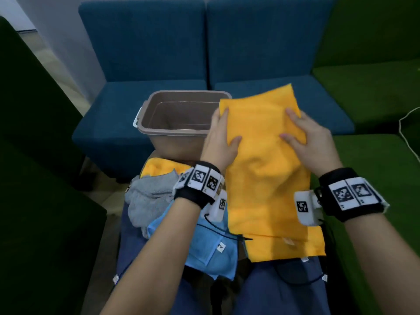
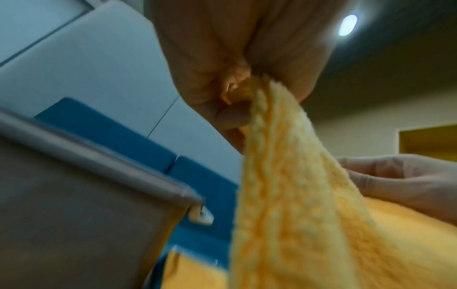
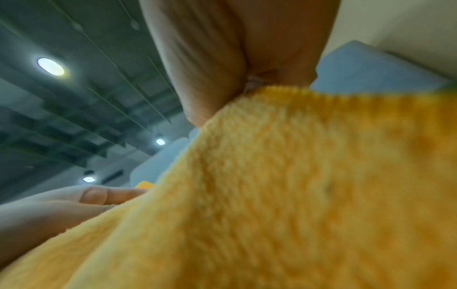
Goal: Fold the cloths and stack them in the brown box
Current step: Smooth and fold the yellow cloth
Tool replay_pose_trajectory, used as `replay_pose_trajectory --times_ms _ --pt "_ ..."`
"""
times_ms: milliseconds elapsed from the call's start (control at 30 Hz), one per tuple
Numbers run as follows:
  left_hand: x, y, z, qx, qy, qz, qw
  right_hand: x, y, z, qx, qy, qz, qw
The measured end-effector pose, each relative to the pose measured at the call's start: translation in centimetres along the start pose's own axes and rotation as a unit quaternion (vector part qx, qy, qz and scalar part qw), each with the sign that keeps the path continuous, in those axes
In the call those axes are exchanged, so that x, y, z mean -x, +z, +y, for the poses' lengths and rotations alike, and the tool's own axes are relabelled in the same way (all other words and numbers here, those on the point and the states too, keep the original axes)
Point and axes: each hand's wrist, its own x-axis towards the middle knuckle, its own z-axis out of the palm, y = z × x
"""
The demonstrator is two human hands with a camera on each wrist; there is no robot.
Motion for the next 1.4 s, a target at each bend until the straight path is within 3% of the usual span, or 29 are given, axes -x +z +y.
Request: replay_pose_trajectory --times_ms 300,467,667,1000,1133,1233,1400 --pt "2.3 4.5 -3.7 0.042 -0.072 -0.140 0.987 2.3 -1.1 4.3 -0.056 0.117 -0.112 0.985" --pt "0.4 7.1 -5.7 -0.068 -0.111 -0.212 0.969 1.1 1.7 7.1 0.010 0.164 -0.157 0.974" --pt "-2.5 8.6 -5.5 -0.129 -0.131 -0.164 0.969 -1.1 4.3 8.0 0.017 0.165 -0.109 0.980" --pt "-5.0 11.2 -7.9 -0.147 -0.175 -0.165 0.959 -3.0 7.9 10.5 0.043 0.205 -0.163 0.964" --pt "-5.2 11.8 -8.4 -0.151 -0.167 -0.150 0.963 -3.0 8.1 10.6 0.036 0.192 -0.136 0.971" --pt "-5.2 11.9 -8.7 -0.146 -0.164 -0.146 0.965 -3.1 8.0 10.3 0.030 0.200 -0.159 0.966" --pt "-1.8 10.6 -9.7 -0.054 -0.089 -0.103 0.989 -0.6 6.7 10.1 -0.005 0.208 -0.144 0.967"
